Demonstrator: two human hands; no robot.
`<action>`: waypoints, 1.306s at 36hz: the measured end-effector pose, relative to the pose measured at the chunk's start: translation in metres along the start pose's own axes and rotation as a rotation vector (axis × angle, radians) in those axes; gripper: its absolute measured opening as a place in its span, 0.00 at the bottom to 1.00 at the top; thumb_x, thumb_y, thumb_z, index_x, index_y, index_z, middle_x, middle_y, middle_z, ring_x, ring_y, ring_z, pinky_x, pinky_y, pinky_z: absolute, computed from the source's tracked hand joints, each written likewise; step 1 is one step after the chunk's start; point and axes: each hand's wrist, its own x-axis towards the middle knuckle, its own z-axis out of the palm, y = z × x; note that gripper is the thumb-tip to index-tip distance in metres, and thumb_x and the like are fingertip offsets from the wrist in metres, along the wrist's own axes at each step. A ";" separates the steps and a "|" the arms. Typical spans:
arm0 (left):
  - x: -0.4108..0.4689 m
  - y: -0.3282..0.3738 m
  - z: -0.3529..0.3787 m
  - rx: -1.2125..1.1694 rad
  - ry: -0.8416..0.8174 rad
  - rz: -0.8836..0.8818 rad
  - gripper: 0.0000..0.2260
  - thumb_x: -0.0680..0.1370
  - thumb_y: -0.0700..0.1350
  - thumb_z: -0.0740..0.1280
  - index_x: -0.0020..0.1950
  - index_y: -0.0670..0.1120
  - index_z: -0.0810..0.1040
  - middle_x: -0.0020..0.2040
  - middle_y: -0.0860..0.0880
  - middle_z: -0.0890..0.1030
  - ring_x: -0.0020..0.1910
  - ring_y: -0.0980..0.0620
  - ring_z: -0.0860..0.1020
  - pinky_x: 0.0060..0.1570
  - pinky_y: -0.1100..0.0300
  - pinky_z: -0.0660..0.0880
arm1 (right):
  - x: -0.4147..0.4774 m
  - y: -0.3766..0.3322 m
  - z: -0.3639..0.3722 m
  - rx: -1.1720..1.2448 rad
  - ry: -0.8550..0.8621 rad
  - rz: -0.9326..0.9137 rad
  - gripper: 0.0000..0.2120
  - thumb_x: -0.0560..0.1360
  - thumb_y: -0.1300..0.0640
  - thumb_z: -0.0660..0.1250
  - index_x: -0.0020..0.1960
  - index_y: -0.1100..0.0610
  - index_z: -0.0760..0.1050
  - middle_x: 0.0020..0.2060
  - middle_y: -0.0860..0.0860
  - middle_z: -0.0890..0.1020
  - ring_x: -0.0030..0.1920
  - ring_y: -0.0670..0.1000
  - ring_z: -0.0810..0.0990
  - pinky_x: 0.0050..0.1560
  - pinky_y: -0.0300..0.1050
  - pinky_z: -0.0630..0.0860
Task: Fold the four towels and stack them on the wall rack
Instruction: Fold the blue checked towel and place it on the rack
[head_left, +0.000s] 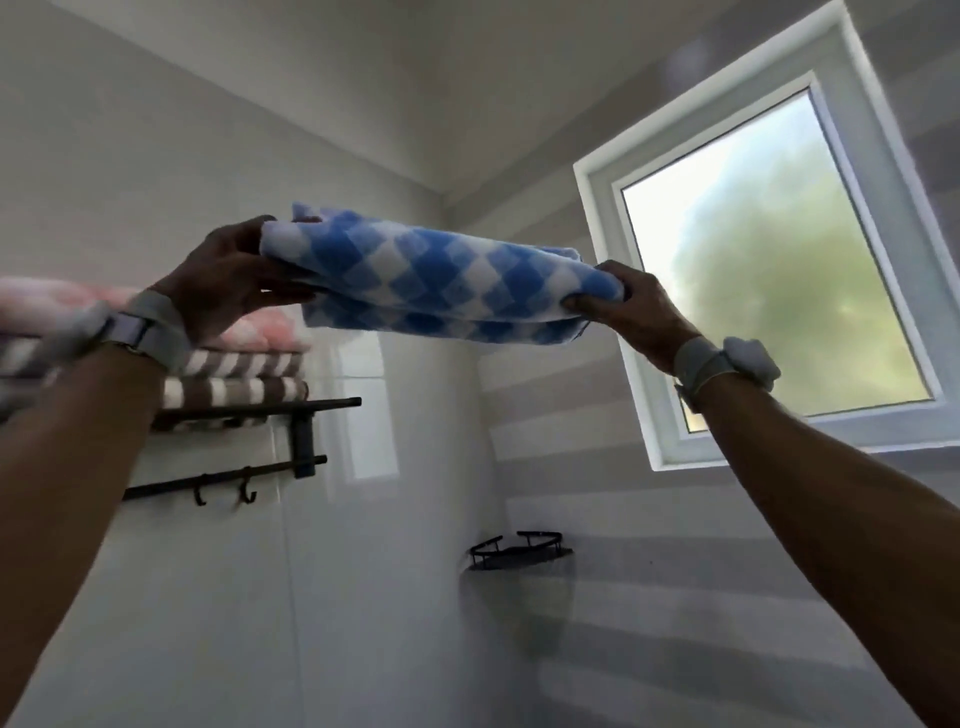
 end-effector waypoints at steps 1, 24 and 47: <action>-0.001 0.010 -0.017 0.022 0.016 0.024 0.15 0.78 0.28 0.58 0.59 0.41 0.77 0.57 0.35 0.79 0.51 0.45 0.83 0.59 0.49 0.78 | 0.012 -0.005 0.020 0.059 0.009 -0.009 0.22 0.67 0.41 0.78 0.48 0.58 0.79 0.40 0.54 0.82 0.41 0.52 0.79 0.44 0.53 0.78; -0.037 0.060 -0.236 0.665 0.268 0.117 0.16 0.73 0.29 0.70 0.39 0.52 0.80 0.41 0.54 0.82 0.47 0.51 0.77 0.50 0.63 0.78 | 0.148 -0.087 0.311 0.576 0.052 -0.016 0.11 0.70 0.49 0.65 0.32 0.53 0.79 0.33 0.50 0.79 0.40 0.52 0.75 0.45 0.53 0.75; -0.016 0.038 -0.277 1.408 0.105 -0.423 0.22 0.66 0.54 0.80 0.57 0.55 0.76 0.51 0.51 0.83 0.48 0.50 0.82 0.46 0.47 0.82 | 0.197 -0.019 0.383 0.804 -0.576 0.253 0.45 0.66 0.22 0.62 0.67 0.57 0.76 0.61 0.57 0.81 0.52 0.59 0.85 0.53 0.52 0.82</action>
